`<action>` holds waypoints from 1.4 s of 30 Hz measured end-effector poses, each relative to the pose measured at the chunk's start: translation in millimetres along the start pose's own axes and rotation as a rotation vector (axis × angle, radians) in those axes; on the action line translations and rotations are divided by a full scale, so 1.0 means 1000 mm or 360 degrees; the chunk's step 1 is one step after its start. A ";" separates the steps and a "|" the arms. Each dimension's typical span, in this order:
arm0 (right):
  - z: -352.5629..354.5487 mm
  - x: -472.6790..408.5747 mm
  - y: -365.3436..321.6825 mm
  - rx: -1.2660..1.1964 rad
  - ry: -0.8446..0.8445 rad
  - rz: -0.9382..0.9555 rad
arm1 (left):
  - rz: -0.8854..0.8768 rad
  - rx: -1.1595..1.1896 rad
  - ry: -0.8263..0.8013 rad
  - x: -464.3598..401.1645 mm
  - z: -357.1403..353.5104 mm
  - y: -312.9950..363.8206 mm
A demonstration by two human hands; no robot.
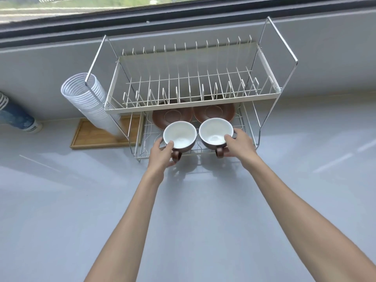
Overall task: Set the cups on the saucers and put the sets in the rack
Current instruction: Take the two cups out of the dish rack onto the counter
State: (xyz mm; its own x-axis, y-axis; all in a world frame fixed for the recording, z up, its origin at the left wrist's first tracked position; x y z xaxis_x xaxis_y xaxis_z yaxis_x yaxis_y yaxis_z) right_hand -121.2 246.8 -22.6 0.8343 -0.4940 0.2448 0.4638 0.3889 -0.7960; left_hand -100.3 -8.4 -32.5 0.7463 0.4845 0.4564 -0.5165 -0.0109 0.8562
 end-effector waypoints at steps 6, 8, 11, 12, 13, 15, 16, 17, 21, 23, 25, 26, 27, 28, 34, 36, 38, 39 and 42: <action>-0.004 -0.001 0.007 -0.0265 -0.0003 -0.0191 | 0.0143 0.0048 -0.0026 -0.002 -0.001 -0.001; -0.003 0.001 0.003 -0.0252 0.0039 -0.0158 | 0.0147 0.0054 -0.0008 -0.001 -0.002 0.001; -0.003 0.003 0.003 -0.0246 0.0069 -0.0139 | 0.0137 0.0075 0.0050 0.001 -0.002 0.002; -0.001 0.005 0.003 -0.0248 0.0071 -0.0139 | 0.0133 0.0087 0.0066 0.001 -0.002 0.002; 0.000 0.006 0.004 -0.0254 0.0075 -0.0140 | 0.0130 0.0097 0.0075 0.003 -0.002 0.002; 0.004 0.008 0.004 -0.0272 0.0080 -0.0139 | 0.0104 0.0104 0.0090 0.007 0.000 0.001; 0.007 0.010 0.004 -0.0283 0.0082 -0.0138 | 0.0087 0.0107 0.0099 0.009 0.002 0.000; 0.010 0.012 0.005 -0.0295 0.0085 -0.0136 | 0.0071 0.0113 0.0111 0.012 0.003 0.000; 0.027 0.018 0.009 -0.0341 0.0098 -0.0117 | 0.0009 0.0147 0.0126 0.025 0.007 0.001; 0.036 0.024 0.015 -0.0358 0.0101 -0.0118 | 0.0000 0.0144 0.0122 0.032 0.008 0.001; 0.047 0.032 0.022 -0.0363 0.0114 -0.0126 | 0.0002 0.0125 0.0098 0.041 0.008 -0.004; 0.054 0.038 0.026 -0.0360 0.0124 -0.0126 | -0.0001 0.0116 0.0075 0.045 0.007 -0.006; 0.060 0.043 0.029 -0.0360 0.0131 -0.0124 | -0.0008 0.0108 0.0053 0.049 0.007 -0.009; 0.067 0.049 0.033 -0.0360 0.0135 -0.0117 | -0.0013 0.0102 0.0030 0.054 0.006 -0.012; 0.107 0.075 0.077 -0.0341 0.0177 -0.0168 | 0.0003 0.0016 -0.0099 0.079 -0.012 -0.041; 0.120 0.081 0.095 -0.0332 0.0214 -0.0200 | -0.0012 -0.0039 -0.0157 0.088 -0.024 -0.048; 0.133 0.086 0.112 -0.0307 0.0253 -0.0227 | -0.0021 -0.0081 -0.0212 0.097 -0.038 -0.053; 0.138 0.087 0.119 -0.0303 0.0273 -0.0241 | -0.0020 -0.0094 -0.0241 0.102 -0.045 -0.055; 0.155 0.089 0.139 -0.0313 0.0344 -0.0284 | -0.0009 -0.0123 -0.0337 0.118 -0.067 -0.061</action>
State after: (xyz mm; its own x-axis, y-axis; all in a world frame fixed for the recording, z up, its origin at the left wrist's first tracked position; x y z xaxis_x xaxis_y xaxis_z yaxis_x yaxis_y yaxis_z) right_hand 64.2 377.5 -25.9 0.6531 -0.7021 0.2839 0.5129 0.1343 -0.8479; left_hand -8.6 107.8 -46.9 0.8166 0.2898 0.4992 -0.5367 0.0625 0.8415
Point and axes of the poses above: each hand's wrist, its own x-axis away from the middle knuckle, its own z-axis out of the back of the hand, y = z × x, the point moved 7 cm from there along -x, towards the middle knuckle, and after that the axes turned 15 degrees about y, right-handed, at the moved point
